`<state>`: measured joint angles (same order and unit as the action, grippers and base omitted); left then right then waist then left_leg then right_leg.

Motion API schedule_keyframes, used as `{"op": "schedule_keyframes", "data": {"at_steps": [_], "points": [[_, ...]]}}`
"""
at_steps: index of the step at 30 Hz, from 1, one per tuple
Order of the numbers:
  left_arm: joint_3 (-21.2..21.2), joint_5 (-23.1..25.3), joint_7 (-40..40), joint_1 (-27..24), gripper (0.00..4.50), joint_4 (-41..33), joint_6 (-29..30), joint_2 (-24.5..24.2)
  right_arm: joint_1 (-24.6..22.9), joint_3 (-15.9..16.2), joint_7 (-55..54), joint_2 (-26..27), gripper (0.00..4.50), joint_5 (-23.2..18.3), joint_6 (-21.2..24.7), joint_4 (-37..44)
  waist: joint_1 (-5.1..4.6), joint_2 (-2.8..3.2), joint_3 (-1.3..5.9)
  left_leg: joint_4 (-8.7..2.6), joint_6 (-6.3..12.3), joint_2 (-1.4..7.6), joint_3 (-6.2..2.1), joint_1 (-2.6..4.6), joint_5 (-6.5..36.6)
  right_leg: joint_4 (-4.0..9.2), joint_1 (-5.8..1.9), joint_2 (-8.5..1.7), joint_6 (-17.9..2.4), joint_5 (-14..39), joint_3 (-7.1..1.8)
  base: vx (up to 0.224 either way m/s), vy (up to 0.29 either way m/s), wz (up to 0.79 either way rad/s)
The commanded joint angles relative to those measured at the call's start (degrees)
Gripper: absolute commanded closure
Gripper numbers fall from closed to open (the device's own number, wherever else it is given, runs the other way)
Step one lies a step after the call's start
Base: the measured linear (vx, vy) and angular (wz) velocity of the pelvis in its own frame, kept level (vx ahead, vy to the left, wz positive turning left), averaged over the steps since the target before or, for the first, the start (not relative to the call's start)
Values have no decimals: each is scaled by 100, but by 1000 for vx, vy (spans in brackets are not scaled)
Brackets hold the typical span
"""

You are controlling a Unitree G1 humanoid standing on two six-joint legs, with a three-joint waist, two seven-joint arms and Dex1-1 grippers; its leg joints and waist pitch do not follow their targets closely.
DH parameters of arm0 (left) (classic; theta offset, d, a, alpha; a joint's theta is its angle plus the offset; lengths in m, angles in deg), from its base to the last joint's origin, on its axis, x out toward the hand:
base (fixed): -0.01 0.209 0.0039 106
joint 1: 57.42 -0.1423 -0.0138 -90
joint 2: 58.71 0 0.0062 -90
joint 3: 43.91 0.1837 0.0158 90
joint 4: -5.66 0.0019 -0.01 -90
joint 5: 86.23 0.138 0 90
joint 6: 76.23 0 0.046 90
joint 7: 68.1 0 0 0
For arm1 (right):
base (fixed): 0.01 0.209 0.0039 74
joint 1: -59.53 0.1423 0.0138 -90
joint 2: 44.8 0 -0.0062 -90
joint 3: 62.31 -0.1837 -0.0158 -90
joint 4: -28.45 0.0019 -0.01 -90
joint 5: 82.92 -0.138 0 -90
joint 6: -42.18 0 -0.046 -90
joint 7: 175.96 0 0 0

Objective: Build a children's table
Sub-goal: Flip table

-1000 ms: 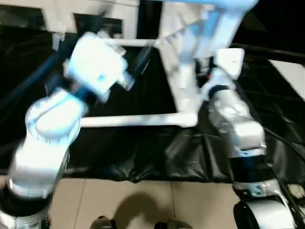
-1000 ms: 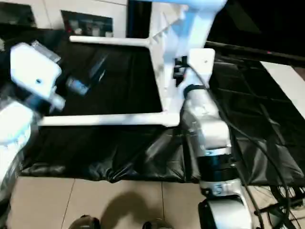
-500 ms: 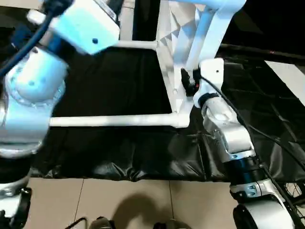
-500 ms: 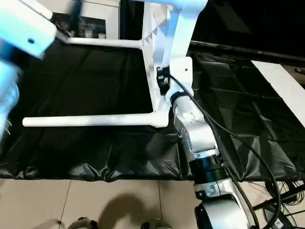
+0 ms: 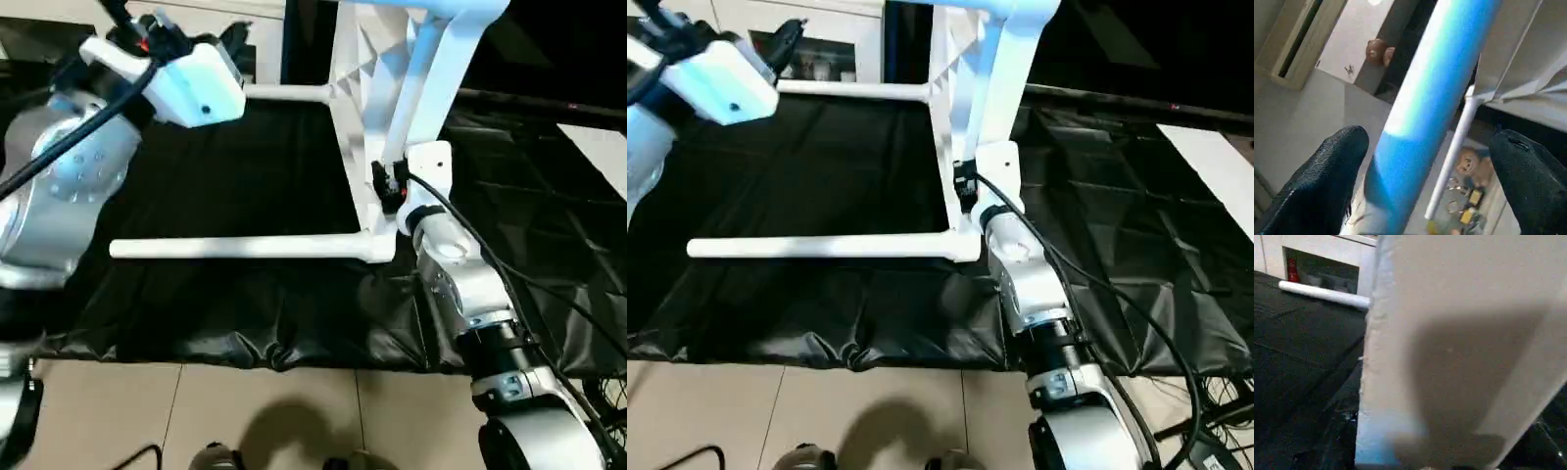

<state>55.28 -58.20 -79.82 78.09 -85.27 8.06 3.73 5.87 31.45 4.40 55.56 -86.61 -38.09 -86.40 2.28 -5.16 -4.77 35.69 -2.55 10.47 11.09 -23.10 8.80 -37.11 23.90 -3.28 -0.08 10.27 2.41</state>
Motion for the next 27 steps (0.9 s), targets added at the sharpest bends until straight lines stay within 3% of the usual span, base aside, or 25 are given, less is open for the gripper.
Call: {"op": "schedule_keyframes", "data": {"at_steps": [1, 4, 6, 9, 12, 13, 14, 17, 19, 27], "points": [[58, 156, 108, 184, 0, 168, -68, -18, 110, -115, 55, -44, 182, 28, -121, -101, 7, 239, 486, -450, -737, 236, -211, 229, 2266, 434, -143, -409, -813, 1534, -247, 0, 0, 0], [-23, 204, 232, 388, 0, 519, -112, 80, 166, -97, 138, -47, 182, 37, -267, -227, 14, 233, 495, -441, -705, 232, -202, 225, 2197, 439, -146, -417, -838, 1467, -253, 0, 0, 0], [-36, 230, 286, 455, 0, 620, -140, 113, 178, -111, 180, -43, 208, 11, -317, -239, 19, 236, 498, -439, -700, 239, -199, 229, 2159, 432, -144, -421, -872, 1394, -252, 0, 0, 0], [-41, 194, 295, 553, 34, 781, -174, 191, 183, -133, 226, -40, 227, -6, -370, -247, 17, 249, 493, -444, -694, 236, -198, 234, 2187, 439, -140, -413, -884, 1415, -251, 0, 0, 0], [-17, 27, 184, 627, 38, 916, -207, 314, 183, -139, 262, -42, 242, 2, -423, -262, 30, 246, 508, -437, -662, 235, -191, 224, 2070, 423, -164, -419, -931, 1235, -252, 0, 0, 0], [-13, -28, 145, 638, 62, 942, -212, 346, 182, -139, 269, -45, 246, 4, -435, -264, 40, 273, 511, -438, -658, 235, -196, 220, 2034, 418, -173, -429, -939, 1209, -252, 0, 0, 0], [-5, -45, 137, 656, 77, 977, -234, 374, 184, -140, 277, -48, 250, 7, -459, -274, 38, 260, 510, -436, -647, 236, -188, 221, 2018, 419, -169, -416, -948, 1191, -248, 0, 0, 0], [14, -34, 169, 702, 77, 1034, -255, 509, 210, -168, 280, -51, 251, 23, -556, -329, 42, 266, 500, -438, -643, 239, -191, 238, 2111, 434, -157, -414, -934, 1323, -246, 0, 0, 0], [13, -38, 163, 721, 118, 1059, -273, 549, 222, -186, 285, -45, 252, 36, -580, -349, 43, 259, 497, -437, -635, 236, -190, 233, 2144, 448, -155, -421, -924, 1394, -248, 0, 0, 0], [-42, -277, -31, 694, 159, 905, -140, 756, 386, -109, 370, -262, 254, 264, -762, -338, 72, 244, 501, -434, -600, 241, -182, 231, 2081, 448, -159, -415, -895, 1419, -246, 0, 0, 0]]}}
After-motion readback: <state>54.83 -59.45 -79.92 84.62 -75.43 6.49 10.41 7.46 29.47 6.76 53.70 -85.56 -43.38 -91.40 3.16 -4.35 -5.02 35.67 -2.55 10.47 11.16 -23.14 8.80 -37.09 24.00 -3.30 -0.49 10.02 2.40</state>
